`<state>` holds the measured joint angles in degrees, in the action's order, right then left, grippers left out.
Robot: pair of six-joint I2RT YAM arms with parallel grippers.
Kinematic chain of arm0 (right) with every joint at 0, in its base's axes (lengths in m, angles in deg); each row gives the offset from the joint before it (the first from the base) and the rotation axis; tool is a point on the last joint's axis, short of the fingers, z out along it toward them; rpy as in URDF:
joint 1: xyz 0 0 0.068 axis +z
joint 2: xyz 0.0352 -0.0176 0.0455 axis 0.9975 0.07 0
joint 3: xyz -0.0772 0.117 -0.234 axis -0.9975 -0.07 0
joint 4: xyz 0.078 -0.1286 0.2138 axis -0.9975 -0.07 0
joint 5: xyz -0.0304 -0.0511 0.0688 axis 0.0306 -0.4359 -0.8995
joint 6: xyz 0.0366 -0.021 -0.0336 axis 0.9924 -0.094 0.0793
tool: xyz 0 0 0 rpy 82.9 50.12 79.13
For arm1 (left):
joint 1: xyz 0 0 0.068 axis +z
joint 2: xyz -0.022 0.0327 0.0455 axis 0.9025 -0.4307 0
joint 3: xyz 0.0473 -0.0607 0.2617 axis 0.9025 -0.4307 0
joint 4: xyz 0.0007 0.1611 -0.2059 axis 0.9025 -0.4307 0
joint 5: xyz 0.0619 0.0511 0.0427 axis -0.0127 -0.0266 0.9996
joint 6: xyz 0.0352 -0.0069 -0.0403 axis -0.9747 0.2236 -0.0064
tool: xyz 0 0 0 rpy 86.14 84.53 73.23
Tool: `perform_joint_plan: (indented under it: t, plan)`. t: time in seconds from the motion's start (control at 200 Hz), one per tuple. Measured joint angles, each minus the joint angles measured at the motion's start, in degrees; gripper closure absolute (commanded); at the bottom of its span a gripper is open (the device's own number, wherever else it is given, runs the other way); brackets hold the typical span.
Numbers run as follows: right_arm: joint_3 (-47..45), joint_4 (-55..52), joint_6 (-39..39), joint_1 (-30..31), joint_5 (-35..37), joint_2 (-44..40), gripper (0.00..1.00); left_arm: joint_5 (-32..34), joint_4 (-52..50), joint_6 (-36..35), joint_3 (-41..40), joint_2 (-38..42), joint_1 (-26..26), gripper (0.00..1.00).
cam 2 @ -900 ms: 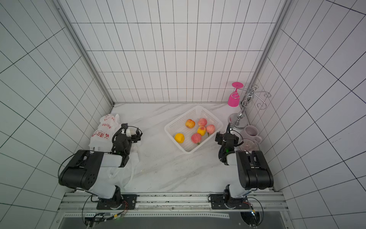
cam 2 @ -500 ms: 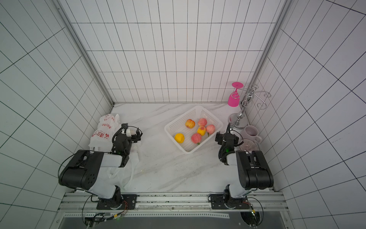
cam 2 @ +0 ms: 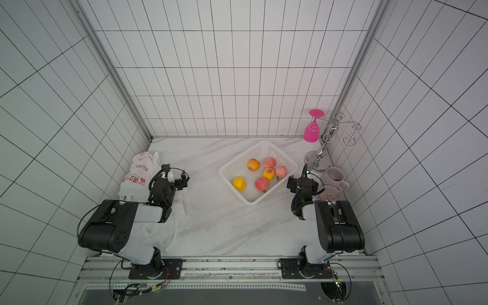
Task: Place the peach into a plastic bag & tie a knot
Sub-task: Adjust the basket at the center of the board.
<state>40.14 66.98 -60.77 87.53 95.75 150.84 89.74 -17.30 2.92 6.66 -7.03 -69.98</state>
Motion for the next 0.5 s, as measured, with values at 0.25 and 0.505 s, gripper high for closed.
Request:
perform_joint_plan:
  t: [0.25, 0.505]
  plan:
    - [2.08, -12.44, -3.19, 9.97, 11.32, -8.26, 0.01, 7.63, -10.62, -1.44, 4.33, 8.11, -6.29, 0.02]
    - [28.74, -53.9, 13.73, 13.4, 7.69, -18.78, 0.05, 7.39, -21.75, 2.97, 13.18, 19.71, -8.55, 0.02]
